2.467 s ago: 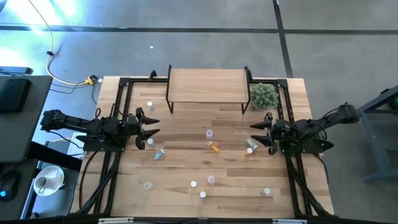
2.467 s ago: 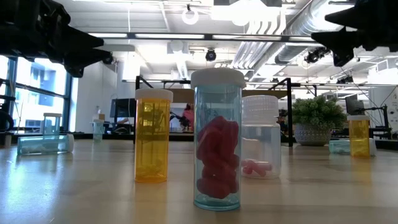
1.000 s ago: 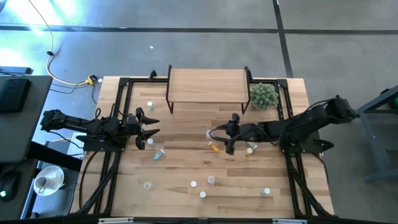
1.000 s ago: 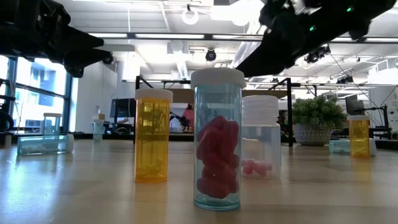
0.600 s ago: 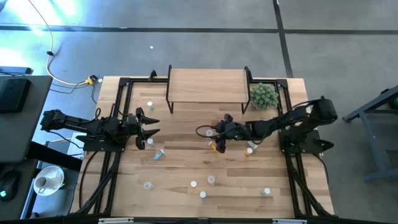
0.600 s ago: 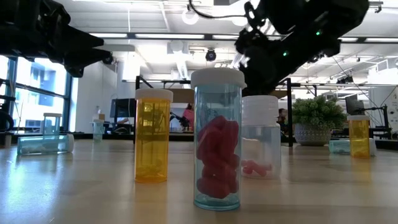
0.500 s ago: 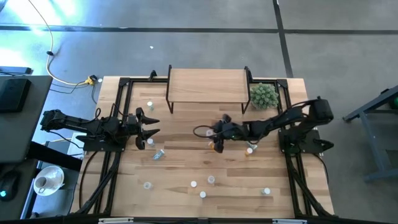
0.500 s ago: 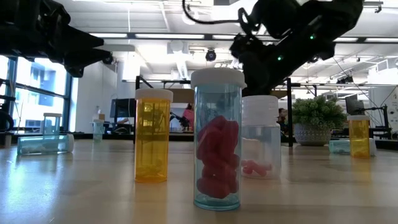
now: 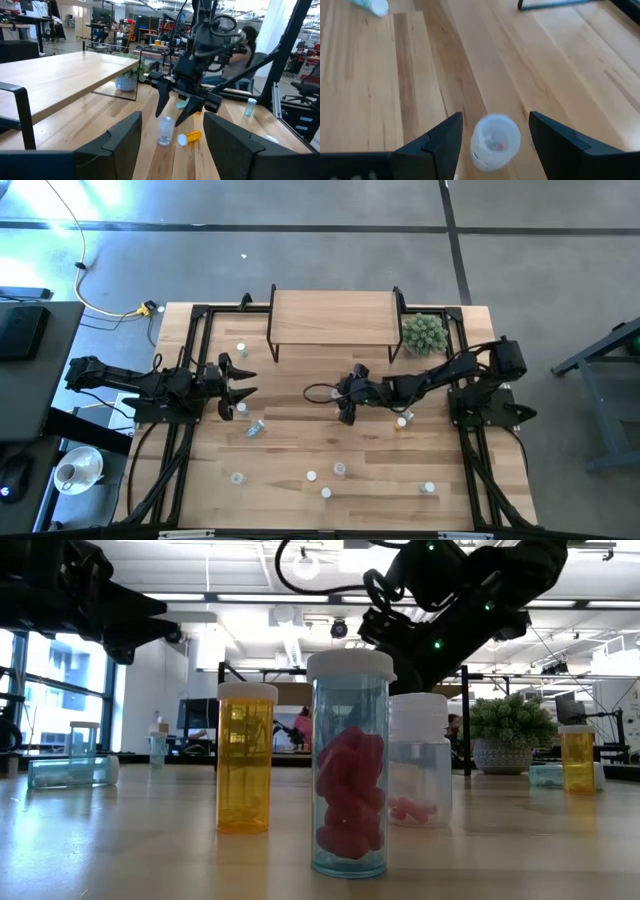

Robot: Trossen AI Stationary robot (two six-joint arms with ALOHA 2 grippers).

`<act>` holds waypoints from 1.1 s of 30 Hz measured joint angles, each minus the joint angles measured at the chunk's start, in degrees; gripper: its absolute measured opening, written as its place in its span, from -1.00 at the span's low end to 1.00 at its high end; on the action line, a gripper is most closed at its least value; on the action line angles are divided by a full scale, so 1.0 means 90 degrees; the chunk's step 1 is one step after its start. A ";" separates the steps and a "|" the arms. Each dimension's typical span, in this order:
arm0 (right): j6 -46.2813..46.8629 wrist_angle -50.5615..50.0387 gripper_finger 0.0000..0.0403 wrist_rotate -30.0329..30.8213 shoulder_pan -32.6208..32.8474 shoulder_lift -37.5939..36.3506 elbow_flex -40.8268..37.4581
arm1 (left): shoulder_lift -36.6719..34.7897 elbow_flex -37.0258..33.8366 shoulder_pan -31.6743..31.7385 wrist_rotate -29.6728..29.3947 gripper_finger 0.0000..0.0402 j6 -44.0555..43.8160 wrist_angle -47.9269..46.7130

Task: Pick and place medicine bottles onto shelf by color
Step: Put the top right transparent pill bottle on the shelf

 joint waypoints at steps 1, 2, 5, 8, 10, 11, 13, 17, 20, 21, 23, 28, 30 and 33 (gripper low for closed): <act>0.0003 -0.0046 0.09 -0.0001 -0.0005 0.0000 0.0000 | 0.0000 0.0000 0.0000 0.0000 0.01 0.0000 -0.0002; 0.0027 -0.0065 0.09 -0.0001 -0.0022 0.0000 0.0000 | 0.0000 0.0000 0.0000 0.0000 0.01 0.0000 -0.0004; 0.0179 -0.0155 0.09 -0.0023 -0.0062 0.0000 0.0000 | 0.0000 -0.0002 0.0000 0.0000 0.01 0.0000 -0.0004; 0.0336 -0.0311 0.09 -0.0166 -0.0119 0.0000 0.0000 | 0.0000 0.0000 0.0000 -0.0001 0.01 0.0000 -0.0005; 0.0373 -0.0358 0.09 -0.0197 -0.0152 0.0000 -0.0002 | 0.0000 0.0000 0.0000 -0.0002 0.01 0.0000 -0.0006; 0.0381 -0.0346 0.08 -0.0197 -0.0155 0.0000 -0.0002 | 0.0000 0.0000 0.0000 0.0000 0.01 0.0000 -0.0006; 0.0384 -0.0339 0.04 -0.0243 -0.0155 0.0000 -0.0002 | 0.0000 0.0000 0.0000 0.0000 0.01 0.0000 -0.0006; 0.0386 -0.0337 -0.12 -0.0369 -0.0160 0.0000 -0.0002 | 0.0000 0.0000 0.0000 -0.0001 0.01 0.0000 -0.0010; 0.0386 -0.0329 -0.25 -0.0372 -0.0163 0.0000 -0.0002 | 0.0000 0.0000 0.0000 0.0000 0.01 0.0000 -0.0011; 0.0385 -0.0327 -0.29 -0.0372 -0.0163 0.0000 -0.0002 | 0.0000 0.0000 0.0000 -0.0002 0.01 0.0000 -0.0011; 0.0384 -0.0324 -0.36 -0.0374 -0.0163 0.0000 -0.0002 | 0.0000 0.0000 0.0000 0.0000 0.01 0.0000 -0.0011; 0.0331 -0.0317 -0.41 -0.0393 -0.0210 -0.0002 -0.0002 | 0.0000 0.0000 0.0000 0.0000 0.01 0.0000 -0.0017; 0.0279 -0.0349 -0.41 -0.0403 -0.0248 -0.0063 -0.0011 | 0.0000 0.0000 -0.0001 -0.0001 0.01 0.0000 -0.0018; 0.0145 -0.0378 -0.42 -0.0402 -0.0323 -0.0384 -0.0015 | 0.0000 0.0000 -0.0001 -0.0002 0.01 0.0002 -0.0019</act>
